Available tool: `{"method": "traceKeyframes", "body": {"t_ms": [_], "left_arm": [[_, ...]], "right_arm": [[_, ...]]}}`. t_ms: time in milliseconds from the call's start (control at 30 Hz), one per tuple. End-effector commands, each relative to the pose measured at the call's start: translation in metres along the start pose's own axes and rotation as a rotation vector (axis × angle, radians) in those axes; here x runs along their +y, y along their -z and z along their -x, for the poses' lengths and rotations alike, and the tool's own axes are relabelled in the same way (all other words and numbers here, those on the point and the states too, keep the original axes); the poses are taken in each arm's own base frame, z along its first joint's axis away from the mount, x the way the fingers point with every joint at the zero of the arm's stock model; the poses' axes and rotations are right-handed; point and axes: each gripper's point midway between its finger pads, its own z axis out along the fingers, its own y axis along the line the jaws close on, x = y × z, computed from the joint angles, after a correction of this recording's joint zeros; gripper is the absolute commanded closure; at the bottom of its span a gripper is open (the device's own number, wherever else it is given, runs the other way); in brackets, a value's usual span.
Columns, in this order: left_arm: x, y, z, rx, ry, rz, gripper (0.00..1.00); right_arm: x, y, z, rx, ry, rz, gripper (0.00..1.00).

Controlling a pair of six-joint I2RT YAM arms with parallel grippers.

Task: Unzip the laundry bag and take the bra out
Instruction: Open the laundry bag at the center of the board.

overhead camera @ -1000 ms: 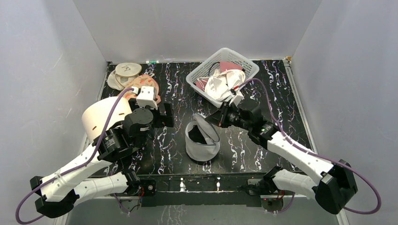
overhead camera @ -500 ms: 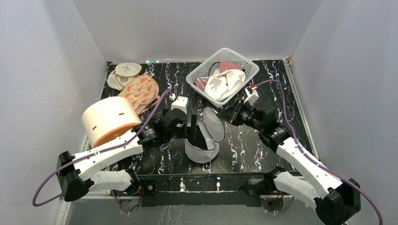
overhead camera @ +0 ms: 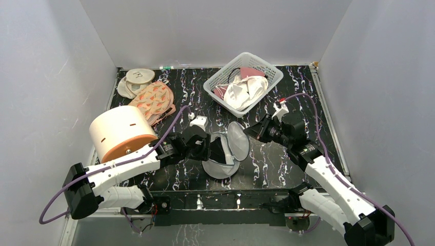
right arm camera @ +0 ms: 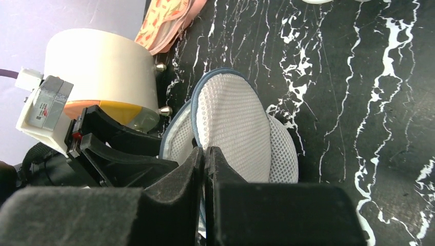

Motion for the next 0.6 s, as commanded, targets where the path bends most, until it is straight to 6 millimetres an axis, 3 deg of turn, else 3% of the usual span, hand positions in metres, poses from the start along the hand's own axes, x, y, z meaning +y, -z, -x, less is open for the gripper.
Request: {"method": "traceKeyframes", "body": {"t_ms": [0, 67, 167, 267, 400, 467, 567], "left_arm": [[-0.006, 0.000, -0.007, 0.024, 0.018, -0.043, 0.61], [-0.003, -0.001, -0.013, 0.040, 0.018, -0.032, 0.68], [0.000, -0.001, -0.018, 0.050, 0.024, -0.032, 0.71], [0.000, 0.000, -0.019, 0.044, 0.032, -0.040, 0.73], [-0.001, -0.001, -0.021, 0.051, 0.035, -0.047, 0.75], [-0.002, -0.001, -0.022, 0.055, 0.035, -0.052, 0.76], [-0.003, 0.000, -0.021, 0.054, 0.032, -0.060, 0.76]], "right_arm": [[-0.003, 0.008, 0.010, -0.047, 0.053, -0.033, 0.98], [-0.023, 0.014, 0.015, -0.068, 0.076, -0.156, 0.97], [-0.071, 0.033, 0.020, -0.116, 0.097, -0.422, 0.94], [-0.092, 0.046, 0.020, -0.139, 0.103, -0.538, 0.88], [-0.084, 0.049, 0.020, -0.131, 0.116, -0.506, 0.74], [-0.071, 0.052, 0.029, -0.143, 0.140, -0.472, 0.60], [-0.042, 0.054, 0.046, -0.146, 0.230, -0.387, 0.46]]}}
